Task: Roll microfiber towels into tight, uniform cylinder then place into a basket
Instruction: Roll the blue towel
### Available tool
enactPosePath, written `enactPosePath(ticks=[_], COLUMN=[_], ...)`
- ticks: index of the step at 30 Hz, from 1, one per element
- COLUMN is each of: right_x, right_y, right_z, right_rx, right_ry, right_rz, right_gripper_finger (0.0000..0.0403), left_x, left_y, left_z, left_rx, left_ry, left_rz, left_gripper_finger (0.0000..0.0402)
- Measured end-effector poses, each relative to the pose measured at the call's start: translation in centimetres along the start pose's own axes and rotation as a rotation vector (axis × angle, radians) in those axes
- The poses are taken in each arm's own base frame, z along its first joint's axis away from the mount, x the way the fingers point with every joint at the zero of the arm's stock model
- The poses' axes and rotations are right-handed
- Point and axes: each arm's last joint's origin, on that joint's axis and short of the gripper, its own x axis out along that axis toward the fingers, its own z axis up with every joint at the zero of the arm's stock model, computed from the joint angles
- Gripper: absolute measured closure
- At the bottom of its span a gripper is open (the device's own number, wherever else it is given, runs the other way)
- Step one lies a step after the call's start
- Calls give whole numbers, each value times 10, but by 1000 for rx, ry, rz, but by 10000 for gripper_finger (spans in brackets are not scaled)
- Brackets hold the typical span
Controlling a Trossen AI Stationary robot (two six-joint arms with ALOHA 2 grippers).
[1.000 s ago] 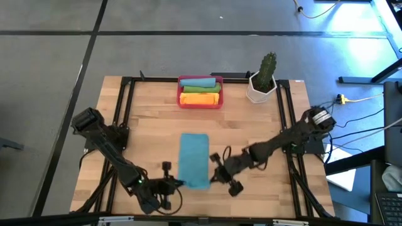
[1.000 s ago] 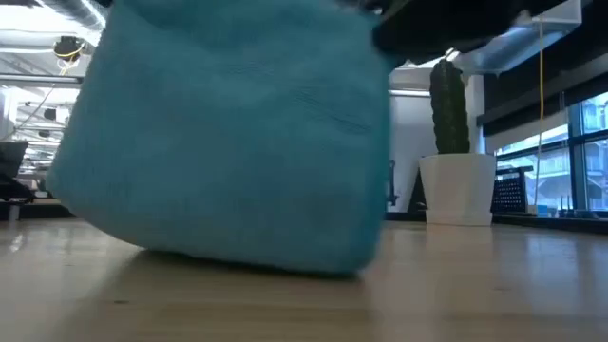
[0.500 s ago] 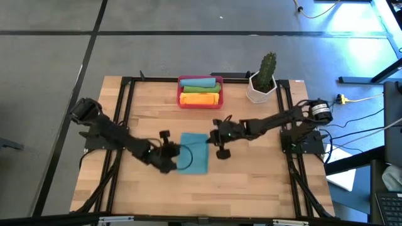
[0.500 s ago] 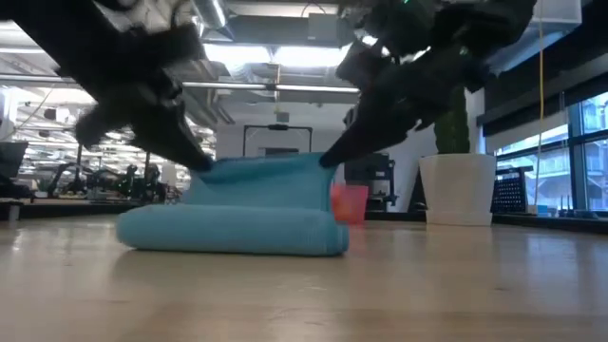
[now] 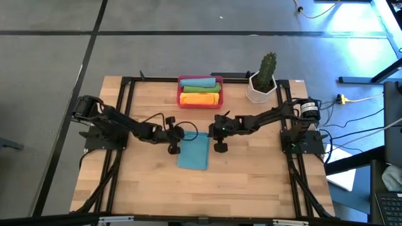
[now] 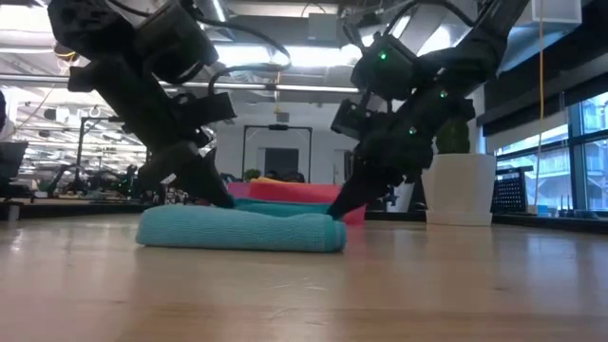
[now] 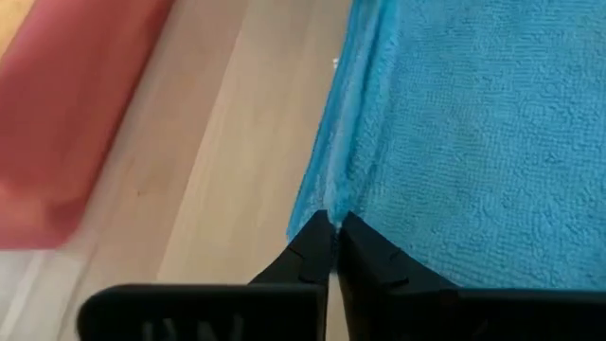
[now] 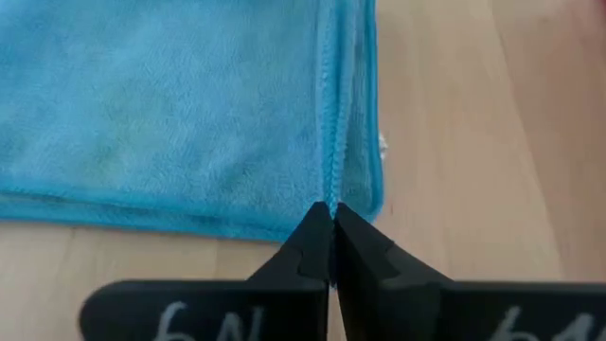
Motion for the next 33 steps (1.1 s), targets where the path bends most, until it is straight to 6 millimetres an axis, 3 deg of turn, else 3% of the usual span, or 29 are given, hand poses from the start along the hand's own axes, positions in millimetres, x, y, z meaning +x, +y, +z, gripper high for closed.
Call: enactPosePath(ticks=[4,11,18,25,33], right_x=[-1,-6,-38,-56,-40], right_y=[-1,-5,-2,47,108], right_z=[1,5,17,30,17], right_rx=[-20,-68,-114,-258,-432], right_ry=[-8,-15,-5,-108,-138], right_rz=[-34,-147,-208,47,121], right_gripper_finger=[374,300,249,241,233], left_x=[0,-4,-33,-59,-77], left_y=[1,5,6,-35,-84], left_z=[1,11,34,31,10], left_rx=[51,84,95,184,253], left_ry=[-6,-37,-96,-163,-167], left_rz=[-2,101,99,-154,-291], left_gripper_finger=[360,285,262,261,262])
